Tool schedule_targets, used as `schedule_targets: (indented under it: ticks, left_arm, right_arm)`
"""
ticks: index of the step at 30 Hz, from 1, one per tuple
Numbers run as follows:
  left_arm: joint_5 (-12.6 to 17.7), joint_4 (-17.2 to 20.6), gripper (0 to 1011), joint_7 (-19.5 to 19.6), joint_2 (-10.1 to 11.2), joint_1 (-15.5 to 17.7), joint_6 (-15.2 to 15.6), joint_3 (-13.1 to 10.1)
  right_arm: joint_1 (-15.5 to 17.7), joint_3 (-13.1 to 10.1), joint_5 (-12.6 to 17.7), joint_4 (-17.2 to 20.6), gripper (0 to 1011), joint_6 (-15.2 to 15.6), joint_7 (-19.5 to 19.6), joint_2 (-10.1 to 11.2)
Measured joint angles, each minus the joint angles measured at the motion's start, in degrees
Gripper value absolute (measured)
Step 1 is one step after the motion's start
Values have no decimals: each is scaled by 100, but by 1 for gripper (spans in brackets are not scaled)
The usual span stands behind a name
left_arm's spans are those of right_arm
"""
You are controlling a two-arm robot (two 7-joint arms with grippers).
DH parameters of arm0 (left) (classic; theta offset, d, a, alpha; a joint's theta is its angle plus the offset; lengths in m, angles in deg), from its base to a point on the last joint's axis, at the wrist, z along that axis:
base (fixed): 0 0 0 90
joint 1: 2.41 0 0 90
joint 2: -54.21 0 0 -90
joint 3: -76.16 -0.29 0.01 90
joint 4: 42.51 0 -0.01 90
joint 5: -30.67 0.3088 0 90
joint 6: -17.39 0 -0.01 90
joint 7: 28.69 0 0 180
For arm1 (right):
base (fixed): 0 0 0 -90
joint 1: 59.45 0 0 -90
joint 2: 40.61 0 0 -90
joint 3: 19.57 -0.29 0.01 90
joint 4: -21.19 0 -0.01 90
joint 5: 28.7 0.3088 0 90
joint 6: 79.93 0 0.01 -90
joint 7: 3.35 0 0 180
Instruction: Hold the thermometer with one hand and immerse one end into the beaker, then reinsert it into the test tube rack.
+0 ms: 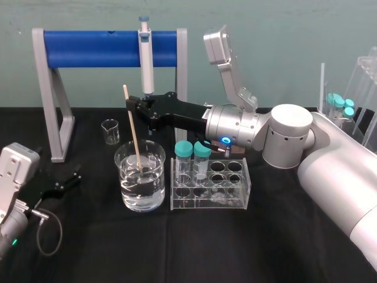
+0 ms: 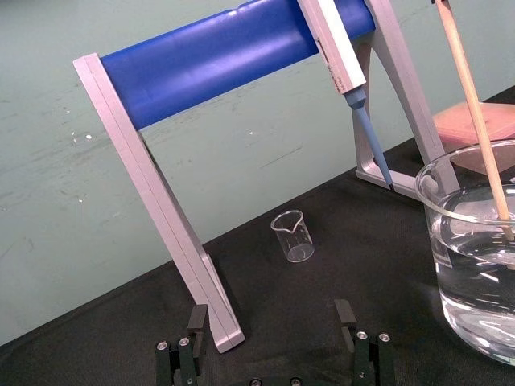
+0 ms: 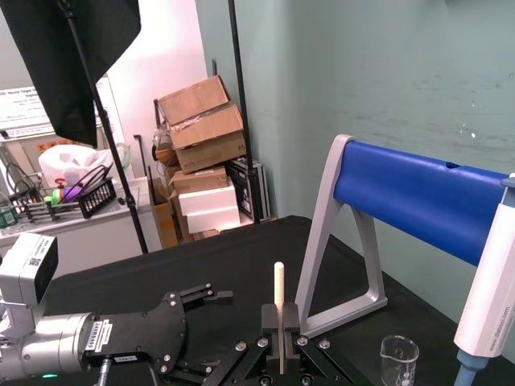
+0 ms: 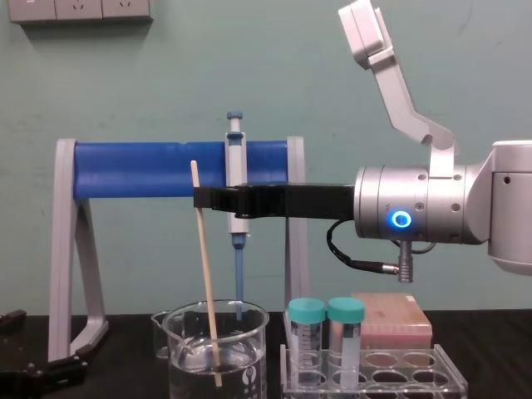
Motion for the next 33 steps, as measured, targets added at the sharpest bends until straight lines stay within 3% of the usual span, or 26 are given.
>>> schedule_targets:
  ticks: [33]
  left_arm:
    - [0, 0, 1004, 0, 0, 0, 0, 1]
  right_arm:
    - [0, 0, 0, 0, 38, 0, 4, 0]
